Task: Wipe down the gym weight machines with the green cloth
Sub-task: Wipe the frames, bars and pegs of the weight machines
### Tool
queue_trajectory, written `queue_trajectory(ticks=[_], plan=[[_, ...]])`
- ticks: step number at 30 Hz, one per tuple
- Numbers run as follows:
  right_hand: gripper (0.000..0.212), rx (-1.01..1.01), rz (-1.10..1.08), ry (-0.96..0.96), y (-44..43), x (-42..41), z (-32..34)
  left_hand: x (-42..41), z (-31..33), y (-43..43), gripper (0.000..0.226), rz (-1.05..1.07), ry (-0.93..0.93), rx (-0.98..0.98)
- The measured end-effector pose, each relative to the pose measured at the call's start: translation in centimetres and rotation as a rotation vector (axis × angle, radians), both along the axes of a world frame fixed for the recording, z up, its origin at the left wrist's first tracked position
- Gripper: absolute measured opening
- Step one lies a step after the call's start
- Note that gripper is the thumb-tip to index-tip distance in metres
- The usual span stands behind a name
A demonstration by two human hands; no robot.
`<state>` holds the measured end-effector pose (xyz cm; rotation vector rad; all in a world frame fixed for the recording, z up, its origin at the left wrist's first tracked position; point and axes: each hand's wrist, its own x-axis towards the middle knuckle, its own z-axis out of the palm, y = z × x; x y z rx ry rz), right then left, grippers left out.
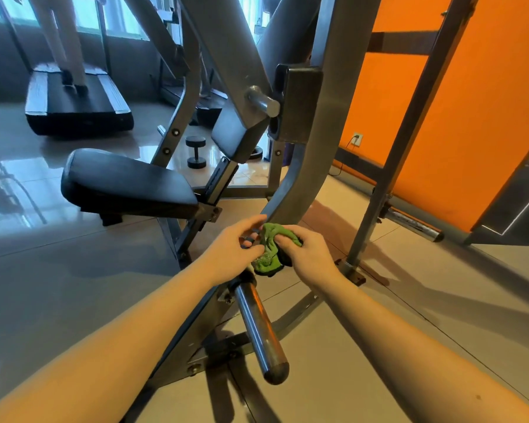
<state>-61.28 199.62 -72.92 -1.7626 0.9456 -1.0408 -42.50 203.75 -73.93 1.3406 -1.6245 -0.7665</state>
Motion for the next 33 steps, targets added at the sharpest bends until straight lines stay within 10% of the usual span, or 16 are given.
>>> queue_trajectory(ticks=[11,19,33], plan=[[0.009,-0.016,-0.320,0.307,-0.2,-1.3,-2.2,-0.7,0.2,0.8,0.009,0.139,-0.105,-0.019],[0.025,0.589,-0.093,-0.419,2.3,0.7,-1.7,-2.1,1.0,0.5,0.013,0.058,-0.138,0.006],[0.018,-0.336,-0.657,-0.145,-5.5,3.7,-0.3,1.6,-3.8,-3.6,0.032,0.345,-0.179,0.061]])
